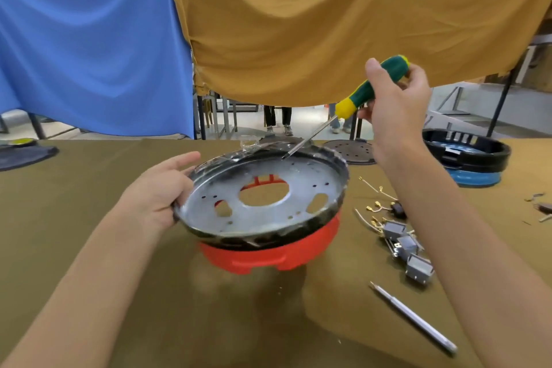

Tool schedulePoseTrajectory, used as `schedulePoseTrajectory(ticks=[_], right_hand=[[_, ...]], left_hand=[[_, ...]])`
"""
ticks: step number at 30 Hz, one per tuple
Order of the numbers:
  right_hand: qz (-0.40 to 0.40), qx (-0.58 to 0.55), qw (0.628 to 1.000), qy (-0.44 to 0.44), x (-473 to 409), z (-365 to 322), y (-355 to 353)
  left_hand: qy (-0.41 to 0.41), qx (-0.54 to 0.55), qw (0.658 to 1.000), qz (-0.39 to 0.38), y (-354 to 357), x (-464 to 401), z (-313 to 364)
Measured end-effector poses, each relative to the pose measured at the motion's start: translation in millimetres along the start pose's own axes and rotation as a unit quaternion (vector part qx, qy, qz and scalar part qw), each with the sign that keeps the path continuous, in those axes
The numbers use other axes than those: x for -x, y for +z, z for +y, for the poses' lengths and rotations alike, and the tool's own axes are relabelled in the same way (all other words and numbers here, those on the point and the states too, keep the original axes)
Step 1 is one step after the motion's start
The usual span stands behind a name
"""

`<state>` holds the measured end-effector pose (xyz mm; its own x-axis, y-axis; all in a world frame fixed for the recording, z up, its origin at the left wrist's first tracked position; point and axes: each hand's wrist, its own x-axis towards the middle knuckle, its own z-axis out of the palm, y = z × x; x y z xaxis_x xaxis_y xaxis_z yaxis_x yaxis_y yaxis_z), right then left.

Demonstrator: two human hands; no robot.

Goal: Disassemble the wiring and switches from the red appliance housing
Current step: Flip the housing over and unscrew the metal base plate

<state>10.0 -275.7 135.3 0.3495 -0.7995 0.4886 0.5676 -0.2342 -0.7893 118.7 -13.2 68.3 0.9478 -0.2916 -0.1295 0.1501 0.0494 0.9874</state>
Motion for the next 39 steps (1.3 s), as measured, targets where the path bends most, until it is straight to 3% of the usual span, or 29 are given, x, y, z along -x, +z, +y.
schedulePoseTrajectory(ticks=[5,9,12,16,20,26,29,34,39], right_hand=[[-0.018,0.033,0.999,-0.028,4,0,0],[-0.046,0.075,0.995,-0.050,8,6,2],[-0.066,0.098,0.991,-0.055,8,11,2],[-0.091,0.128,0.985,-0.066,10,17,2],[-0.102,0.165,0.977,-0.089,10,19,1],[-0.125,0.186,0.965,-0.135,10,19,0],[-0.155,0.203,0.953,-0.163,10,20,0],[-0.206,0.235,0.929,-0.198,10,26,0],[-0.225,0.239,0.922,-0.207,10,28,0]], left_hand=[[0.020,-0.140,0.988,0.065,14,6,-13],[0.022,-0.322,0.946,-0.002,20,8,-16],[0.046,-0.417,0.908,-0.011,24,9,-20],[0.021,-0.321,0.944,-0.067,21,5,-24],[0.022,-0.317,0.945,-0.071,22,8,-17],[-0.001,-0.391,0.915,-0.100,22,20,-12],[0.050,-0.459,0.884,-0.072,20,15,-16],[0.107,-0.404,0.894,-0.161,31,7,-29],[0.081,-0.416,0.893,-0.153,27,7,-26]])
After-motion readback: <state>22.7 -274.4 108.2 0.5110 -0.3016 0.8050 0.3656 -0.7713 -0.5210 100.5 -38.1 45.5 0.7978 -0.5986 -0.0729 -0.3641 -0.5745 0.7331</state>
